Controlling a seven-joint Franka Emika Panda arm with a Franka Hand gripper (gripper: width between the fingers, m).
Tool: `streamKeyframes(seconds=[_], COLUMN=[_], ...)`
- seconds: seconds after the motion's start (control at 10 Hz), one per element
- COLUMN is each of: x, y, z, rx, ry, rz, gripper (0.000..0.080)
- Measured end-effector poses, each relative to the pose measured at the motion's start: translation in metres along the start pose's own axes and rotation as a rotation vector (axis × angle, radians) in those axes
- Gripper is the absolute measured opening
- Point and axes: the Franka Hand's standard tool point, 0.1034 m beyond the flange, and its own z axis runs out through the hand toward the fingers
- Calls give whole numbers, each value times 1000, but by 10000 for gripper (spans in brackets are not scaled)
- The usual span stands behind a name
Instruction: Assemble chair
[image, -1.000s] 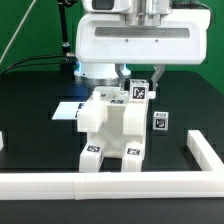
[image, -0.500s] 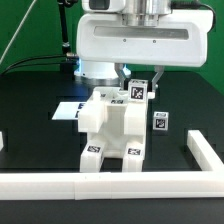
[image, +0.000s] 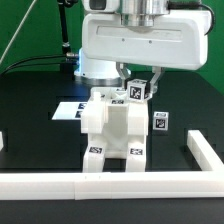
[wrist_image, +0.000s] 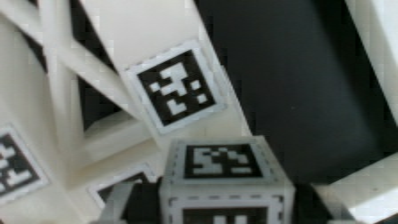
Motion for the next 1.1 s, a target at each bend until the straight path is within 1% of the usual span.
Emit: streamKeyframes(seconds=[0.3, 0.6, 0.9, 1.0, 1.1], x=[-1, -3, -3, -3, -3], y=[-1, -4, -4, -4, -4], z=[0, 0, 1, 1, 1], rx=[9, 24, 28, 28, 27], ry=[-7, -23, -26, -26, -24], rz=[185, 390, 386, 361, 315], gripper=[284, 284, 296, 470, 470])
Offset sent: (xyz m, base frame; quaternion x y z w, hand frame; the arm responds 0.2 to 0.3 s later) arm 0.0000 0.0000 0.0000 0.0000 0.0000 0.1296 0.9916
